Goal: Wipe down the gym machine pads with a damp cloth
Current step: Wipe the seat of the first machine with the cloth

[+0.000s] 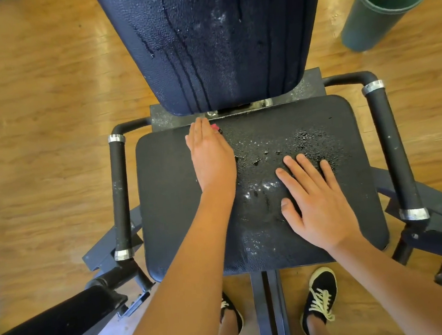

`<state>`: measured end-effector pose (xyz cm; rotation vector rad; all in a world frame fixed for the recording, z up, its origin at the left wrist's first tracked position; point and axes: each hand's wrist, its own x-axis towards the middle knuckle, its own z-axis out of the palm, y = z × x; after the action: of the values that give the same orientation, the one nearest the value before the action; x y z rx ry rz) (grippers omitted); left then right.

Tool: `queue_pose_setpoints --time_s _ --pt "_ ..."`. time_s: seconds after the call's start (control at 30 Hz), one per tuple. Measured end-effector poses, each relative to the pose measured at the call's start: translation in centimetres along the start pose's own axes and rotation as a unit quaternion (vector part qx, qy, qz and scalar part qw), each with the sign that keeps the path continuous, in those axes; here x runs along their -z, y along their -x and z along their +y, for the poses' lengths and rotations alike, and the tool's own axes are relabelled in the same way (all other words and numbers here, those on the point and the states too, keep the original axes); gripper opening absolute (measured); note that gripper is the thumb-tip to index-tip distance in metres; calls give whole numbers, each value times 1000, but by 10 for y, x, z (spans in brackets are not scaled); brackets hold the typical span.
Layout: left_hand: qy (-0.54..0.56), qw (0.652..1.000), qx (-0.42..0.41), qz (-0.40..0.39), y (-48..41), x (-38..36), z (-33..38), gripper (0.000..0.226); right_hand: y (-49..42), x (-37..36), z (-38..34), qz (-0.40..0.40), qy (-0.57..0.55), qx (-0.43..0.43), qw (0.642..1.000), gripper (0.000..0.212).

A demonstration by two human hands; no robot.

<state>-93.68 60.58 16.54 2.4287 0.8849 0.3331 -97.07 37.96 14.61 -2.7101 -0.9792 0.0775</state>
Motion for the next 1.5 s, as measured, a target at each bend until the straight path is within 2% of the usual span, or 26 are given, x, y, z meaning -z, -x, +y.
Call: queue_pose_setpoints --time_s 0.13,0.27,0.43,0.53,0.83,1.03,1.13,1.3,1.5 --pt "43 998 37 9 -7 -6 11 32 1 0 4 4 0 2 1000 55" --pt "41 999 17 20 -10 -7 13 28 1 -2 3 7 -1 2 1000 55" --pt "-37 998 -45 -32 0 -4 2 38 1 0 1 -4 1 -1 1000 55" --pt "-68 994 -54 -60 9 -2 -4 48 0 1 2 -4 0 -1 1000 56" --pt "-94 988 -51 -108 73 14 -23 54 0 1 1 -16 5 -5 1000 57" --pt "-82 992 -18 -93 68 11 -16 44 -1 3 1 -23 4 -8 1000 58" --pt "-81 992 -41 -87 49 8 -13 41 -1 2 2 -19 4 -6 1000 57" --pt "-79 993 -56 -74 30 5 -13 47 0 0 3 -13 5 -4 1000 56" --pt "-91 987 -79 -109 52 13 -22 52 1 0 4 -13 7 -5 1000 57"
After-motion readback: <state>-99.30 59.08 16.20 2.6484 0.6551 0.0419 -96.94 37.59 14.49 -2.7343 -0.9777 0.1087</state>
